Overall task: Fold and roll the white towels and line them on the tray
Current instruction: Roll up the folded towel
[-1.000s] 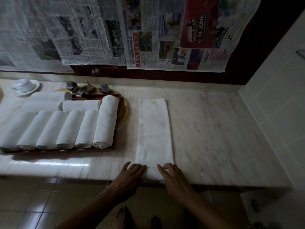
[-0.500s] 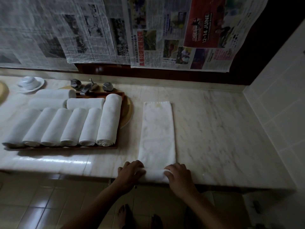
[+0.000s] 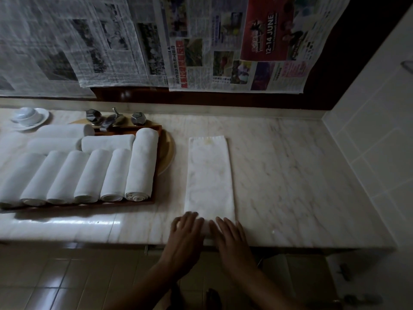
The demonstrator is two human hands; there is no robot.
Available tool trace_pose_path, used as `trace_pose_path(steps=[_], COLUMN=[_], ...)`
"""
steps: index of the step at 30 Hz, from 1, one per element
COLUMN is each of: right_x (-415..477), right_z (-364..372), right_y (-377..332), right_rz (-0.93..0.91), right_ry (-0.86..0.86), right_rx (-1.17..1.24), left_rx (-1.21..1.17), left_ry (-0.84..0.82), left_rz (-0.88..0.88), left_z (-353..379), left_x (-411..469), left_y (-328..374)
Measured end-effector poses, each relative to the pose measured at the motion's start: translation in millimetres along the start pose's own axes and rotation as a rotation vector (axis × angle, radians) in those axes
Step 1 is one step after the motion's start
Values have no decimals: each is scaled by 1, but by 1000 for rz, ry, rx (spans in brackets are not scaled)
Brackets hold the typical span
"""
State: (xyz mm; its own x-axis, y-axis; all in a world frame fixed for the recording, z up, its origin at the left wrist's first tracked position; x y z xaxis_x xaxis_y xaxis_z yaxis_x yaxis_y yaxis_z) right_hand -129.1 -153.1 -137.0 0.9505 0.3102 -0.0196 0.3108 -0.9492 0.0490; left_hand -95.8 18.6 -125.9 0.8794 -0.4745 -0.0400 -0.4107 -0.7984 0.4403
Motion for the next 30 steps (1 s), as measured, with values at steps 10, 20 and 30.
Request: trace_pose_path(steps=[10, 20, 30], right_x=[31, 16, 14], right_z=[-21, -16, -17], right_y=[34, 46, 33], right_rz=[7, 106, 302], right_ry=[-225, -358, 100], right_rx=[273, 490, 340], left_rx=[34, -267, -625], left_ry=[-132, -144, -39], left_rz=[111, 102, -247], left_z=[12, 0, -21], left_x=[13, -5, 8], left_y=[-18, -40, -42])
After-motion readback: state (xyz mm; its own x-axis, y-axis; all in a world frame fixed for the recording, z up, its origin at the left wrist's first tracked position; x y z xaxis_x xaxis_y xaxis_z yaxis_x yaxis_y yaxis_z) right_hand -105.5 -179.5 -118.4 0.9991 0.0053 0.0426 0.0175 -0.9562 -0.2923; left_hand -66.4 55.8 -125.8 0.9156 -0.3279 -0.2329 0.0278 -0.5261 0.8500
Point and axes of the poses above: each hand's wrist, its own x-axis towards the middle knuckle, its own z-axis out of the palm, y = z × x, the point moved 3 cm from there along x, towards the middle knuckle, and after that the axes turned 12 degrees about -x, right-handed, at the moved point
